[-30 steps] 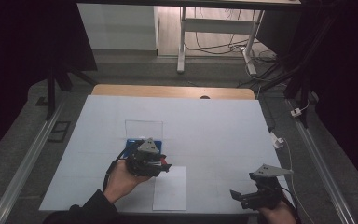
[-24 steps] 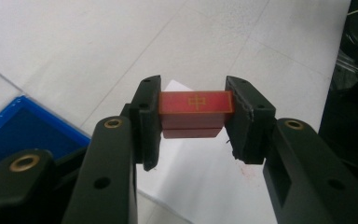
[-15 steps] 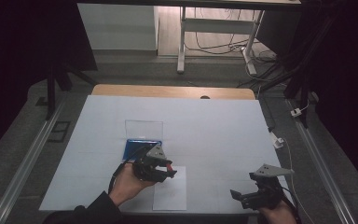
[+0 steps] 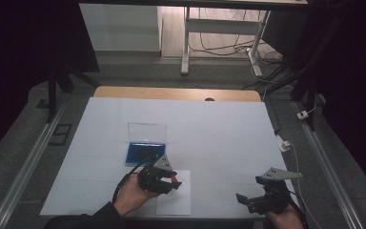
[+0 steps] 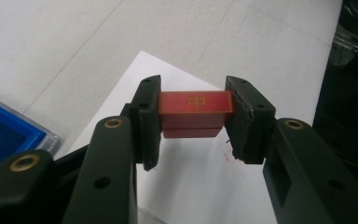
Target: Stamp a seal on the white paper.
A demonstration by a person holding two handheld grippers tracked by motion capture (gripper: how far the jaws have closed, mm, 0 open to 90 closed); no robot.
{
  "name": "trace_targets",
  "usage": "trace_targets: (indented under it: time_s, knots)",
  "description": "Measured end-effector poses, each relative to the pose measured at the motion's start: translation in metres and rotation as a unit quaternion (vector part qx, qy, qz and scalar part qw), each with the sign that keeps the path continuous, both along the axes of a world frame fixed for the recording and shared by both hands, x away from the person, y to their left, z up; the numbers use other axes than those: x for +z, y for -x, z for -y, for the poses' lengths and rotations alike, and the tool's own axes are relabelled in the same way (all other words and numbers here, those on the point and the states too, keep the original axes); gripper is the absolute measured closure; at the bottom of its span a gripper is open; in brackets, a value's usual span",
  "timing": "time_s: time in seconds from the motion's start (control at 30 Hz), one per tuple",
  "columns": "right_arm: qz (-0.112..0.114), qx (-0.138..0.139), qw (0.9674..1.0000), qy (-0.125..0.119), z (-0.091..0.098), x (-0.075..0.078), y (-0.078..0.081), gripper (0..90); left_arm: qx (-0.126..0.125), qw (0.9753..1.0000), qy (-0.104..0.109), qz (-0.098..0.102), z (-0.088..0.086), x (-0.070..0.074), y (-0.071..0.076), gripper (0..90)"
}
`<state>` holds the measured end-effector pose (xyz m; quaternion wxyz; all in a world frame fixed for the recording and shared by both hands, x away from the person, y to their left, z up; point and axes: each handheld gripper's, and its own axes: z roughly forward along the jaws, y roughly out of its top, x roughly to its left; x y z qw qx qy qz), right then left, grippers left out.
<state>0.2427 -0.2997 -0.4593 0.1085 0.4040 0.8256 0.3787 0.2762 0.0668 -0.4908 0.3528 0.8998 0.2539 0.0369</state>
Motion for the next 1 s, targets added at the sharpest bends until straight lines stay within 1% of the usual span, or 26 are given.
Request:
trace_targets:
  time_s: [0.2,0.43,0.57,0.6,0.7,0.8,0.93,1.0]
  knots:
    - [0.000,0.002,1.0000,0.000,0.000,0.000,0.000,0.0,0.004,1.0000,-0.006,0.001,0.001,-0.008,0.000,58.3]
    - [-0.001,0.005,1.0000,0.006,-0.001,0.000,0.000,0.0,0.006,0.9998,-0.013,0.011,0.002,-0.015,-0.001,58.3]
    - [-0.001,0.005,1.0000,0.006,-0.001,0.000,0.000,0.0,0.001,0.9997,-0.020,0.017,0.003,-0.017,-0.001,58.3]
    - [-0.001,0.005,1.0000,0.006,-0.001,0.000,0.000,0.0,-0.002,0.9995,-0.025,0.017,0.003,-0.018,-0.001,58.3]
    - [-0.001,0.006,1.0000,0.007,-0.001,-0.001,0.000,0.0,-0.007,0.9992,-0.029,0.025,0.004,-0.018,0.000,58.3]
    - [-0.001,0.007,0.9999,0.008,-0.002,-0.001,0.000,0.0,-0.010,0.9992,-0.026,0.030,0.003,-0.020,0.002,58.2]
    - [-0.001,0.007,0.9999,0.010,-0.002,-0.001,0.000,0.0,-0.001,0.9995,-0.015,0.028,0.002,-0.022,0.003,58.2]
    - [-0.001,0.007,0.9999,0.010,-0.002,-0.001,0.000,0.0,0.001,0.9995,-0.015,0.029,0.002,-0.023,0.004,58.1]
